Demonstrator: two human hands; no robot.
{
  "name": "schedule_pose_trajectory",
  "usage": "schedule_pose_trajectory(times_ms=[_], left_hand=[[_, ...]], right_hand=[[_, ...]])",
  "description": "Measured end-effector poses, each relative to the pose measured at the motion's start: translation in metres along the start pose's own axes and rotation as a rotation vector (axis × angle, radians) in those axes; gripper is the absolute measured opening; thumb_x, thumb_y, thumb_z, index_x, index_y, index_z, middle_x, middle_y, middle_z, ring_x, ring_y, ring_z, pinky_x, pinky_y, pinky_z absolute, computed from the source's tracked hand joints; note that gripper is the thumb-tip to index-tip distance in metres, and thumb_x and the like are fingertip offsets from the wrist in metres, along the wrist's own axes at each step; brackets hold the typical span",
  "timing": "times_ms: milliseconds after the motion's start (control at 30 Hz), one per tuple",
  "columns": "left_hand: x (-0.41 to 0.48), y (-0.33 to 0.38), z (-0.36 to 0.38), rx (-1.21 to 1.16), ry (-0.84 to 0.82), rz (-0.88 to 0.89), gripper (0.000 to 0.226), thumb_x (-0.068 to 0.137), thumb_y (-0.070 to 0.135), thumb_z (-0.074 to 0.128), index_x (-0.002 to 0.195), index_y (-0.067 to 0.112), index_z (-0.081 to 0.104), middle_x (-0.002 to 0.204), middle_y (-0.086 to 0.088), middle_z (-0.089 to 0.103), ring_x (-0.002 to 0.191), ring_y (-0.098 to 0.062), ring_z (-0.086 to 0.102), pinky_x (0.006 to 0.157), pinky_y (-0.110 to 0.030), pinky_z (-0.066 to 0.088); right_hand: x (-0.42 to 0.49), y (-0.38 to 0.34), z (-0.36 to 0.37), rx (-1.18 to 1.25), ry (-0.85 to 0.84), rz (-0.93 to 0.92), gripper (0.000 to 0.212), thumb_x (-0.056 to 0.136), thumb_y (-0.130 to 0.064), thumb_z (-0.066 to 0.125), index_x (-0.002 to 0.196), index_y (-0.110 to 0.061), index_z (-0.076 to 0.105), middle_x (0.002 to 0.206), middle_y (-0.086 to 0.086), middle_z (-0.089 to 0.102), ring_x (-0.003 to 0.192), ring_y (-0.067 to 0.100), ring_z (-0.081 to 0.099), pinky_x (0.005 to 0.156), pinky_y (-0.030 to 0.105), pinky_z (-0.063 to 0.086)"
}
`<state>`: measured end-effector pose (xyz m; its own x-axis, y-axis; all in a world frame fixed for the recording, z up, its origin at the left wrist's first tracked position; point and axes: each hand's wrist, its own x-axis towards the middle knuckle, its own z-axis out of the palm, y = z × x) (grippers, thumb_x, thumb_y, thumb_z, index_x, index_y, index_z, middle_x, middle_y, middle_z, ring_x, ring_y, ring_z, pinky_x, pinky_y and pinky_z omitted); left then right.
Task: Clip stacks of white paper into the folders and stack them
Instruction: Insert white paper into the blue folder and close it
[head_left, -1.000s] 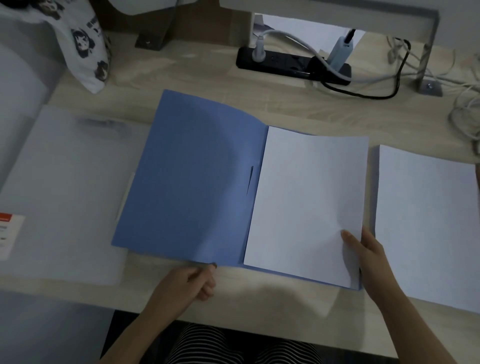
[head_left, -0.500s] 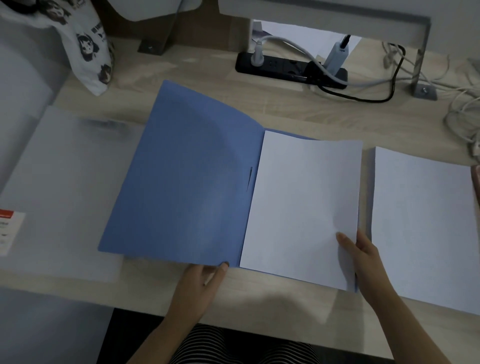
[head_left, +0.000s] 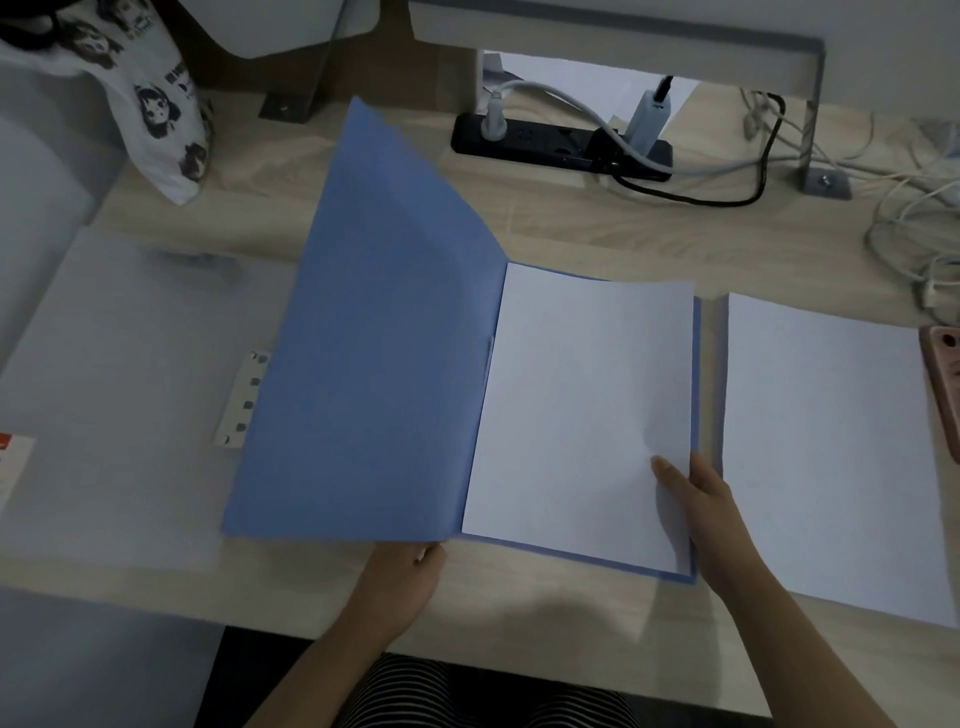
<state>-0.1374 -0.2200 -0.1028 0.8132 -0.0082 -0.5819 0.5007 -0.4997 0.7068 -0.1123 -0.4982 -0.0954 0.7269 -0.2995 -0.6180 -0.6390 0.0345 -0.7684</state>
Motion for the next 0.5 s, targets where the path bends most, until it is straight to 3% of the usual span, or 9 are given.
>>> schedule_pose_trajectory(times_ms=[67,167,233,300,400,500], left_hand=[[0.006,0.002,0.002,-0.042,0.003,-0.048,0.025,0.093,0.0,0.042,0.073,0.014,0.042,0.074,-0.003,0.044,0.068,-0.01,0.039,0.056,-0.008,0.032],[0.013,0.011,0.006,-0.097,-0.028,-0.121,0.043,0.094,-0.008,0.036,0.063,0.021,0.038,0.068,0.003,0.035,0.062,-0.006,0.031,0.054,-0.001,0.034],[0.016,0.016,0.008,0.007,-0.061,-0.169,0.043,0.094,-0.01,0.032,0.063,0.019,0.039,0.067,0.003,0.032,0.059,-0.01,0.027,0.048,0.0,0.034],[0.024,0.022,0.012,-0.088,-0.081,-0.16,0.034,0.096,0.0,0.039,0.067,0.018,0.041,0.068,0.002,0.038,0.063,-0.007,0.036,0.049,0.0,0.035],[0.037,0.049,0.017,-0.246,-0.021,-0.054,0.026,0.097,0.023,0.041,0.079,0.011,0.056,0.077,0.003,0.056,0.079,-0.011,0.054,0.068,-0.009,0.042],[0.042,0.059,0.021,-0.246,-0.084,-0.03,0.047,0.092,0.042,0.044,0.098,-0.002,0.057,0.088,-0.003,0.058,0.085,-0.014,0.055,0.076,-0.026,0.042]], right_hand=[[0.0,0.0,-0.001,-0.006,-0.013,0.01,0.025,0.091,-0.027,0.052,0.115,-0.021,0.057,0.112,0.007,0.065,0.102,0.027,0.062,0.094,0.049,0.048],[0.002,0.0,-0.005,0.002,-0.038,0.076,0.03,0.09,-0.041,0.05,0.113,-0.023,0.056,0.111,0.006,0.064,0.101,0.028,0.061,0.096,0.05,0.046],[0.001,-0.005,-0.007,0.048,-0.032,0.152,0.037,0.089,-0.053,0.042,0.106,-0.024,0.057,0.104,0.004,0.065,0.096,0.025,0.062,0.087,0.043,0.049],[0.002,-0.008,-0.012,0.092,-0.096,0.174,0.048,0.088,-0.06,0.03,0.11,-0.027,0.057,0.104,0.003,0.067,0.094,0.023,0.064,0.077,0.036,0.05],[0.003,-0.012,-0.02,0.135,-0.245,0.176,0.065,0.081,-0.069,0.021,0.117,-0.029,0.057,0.109,0.001,0.071,0.097,0.02,0.068,0.072,0.031,0.054],[0.002,-0.018,-0.024,0.174,-0.299,0.136,0.055,0.091,-0.055,0.018,0.087,-0.03,0.067,0.079,-0.004,0.075,0.07,0.017,0.071,0.056,0.026,0.057]])
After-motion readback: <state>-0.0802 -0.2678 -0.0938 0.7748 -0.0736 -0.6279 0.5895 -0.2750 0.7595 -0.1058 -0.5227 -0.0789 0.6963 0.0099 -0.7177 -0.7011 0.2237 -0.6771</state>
